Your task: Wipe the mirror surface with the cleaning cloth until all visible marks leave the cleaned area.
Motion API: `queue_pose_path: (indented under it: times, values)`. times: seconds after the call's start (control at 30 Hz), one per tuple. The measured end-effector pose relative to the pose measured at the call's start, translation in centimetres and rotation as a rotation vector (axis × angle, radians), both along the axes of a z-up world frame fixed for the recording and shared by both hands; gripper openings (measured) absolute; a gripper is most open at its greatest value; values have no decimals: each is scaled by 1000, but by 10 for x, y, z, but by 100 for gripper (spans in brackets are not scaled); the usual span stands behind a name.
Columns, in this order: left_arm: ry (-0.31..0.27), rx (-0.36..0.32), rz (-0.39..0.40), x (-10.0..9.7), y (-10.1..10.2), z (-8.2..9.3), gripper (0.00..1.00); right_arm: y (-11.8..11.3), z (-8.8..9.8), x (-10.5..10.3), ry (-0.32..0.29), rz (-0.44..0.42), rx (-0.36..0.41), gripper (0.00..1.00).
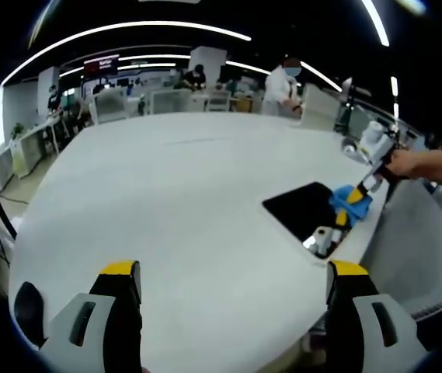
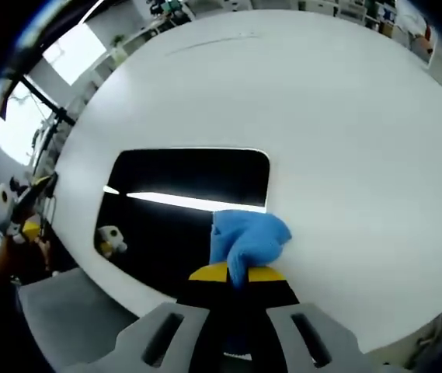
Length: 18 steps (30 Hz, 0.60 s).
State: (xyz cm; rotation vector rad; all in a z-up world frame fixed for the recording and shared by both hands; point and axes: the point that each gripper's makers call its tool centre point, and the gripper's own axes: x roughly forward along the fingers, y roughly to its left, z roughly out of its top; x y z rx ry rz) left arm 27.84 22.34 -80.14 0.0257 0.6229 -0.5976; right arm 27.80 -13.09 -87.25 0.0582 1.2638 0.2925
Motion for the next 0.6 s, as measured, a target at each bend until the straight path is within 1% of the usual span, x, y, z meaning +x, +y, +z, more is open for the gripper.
queue_pose_path:
  times: [0.07,0.23,0.3,0.4,0.5,0.6]
  values:
    - [-4,0,4,1,2,2,99,1,0,-6,5,12,1,0]
    - [-3,1,15,2,5,0,99,1,0,-15,9,14,11,0]
    - [1,0,11,0,2,-1,99,0,0,-13,5,14,15,0]
    - [6,5,-2,-1,-3,-3,99,1,0,-13,15,14,18,0]
    - [2,2,-8,0,-6,0,99,0,0,-13,16,16,19,0]
    - [-4,0,-7,2,-5,1,99,1,0,-14,-3,15,16,0]
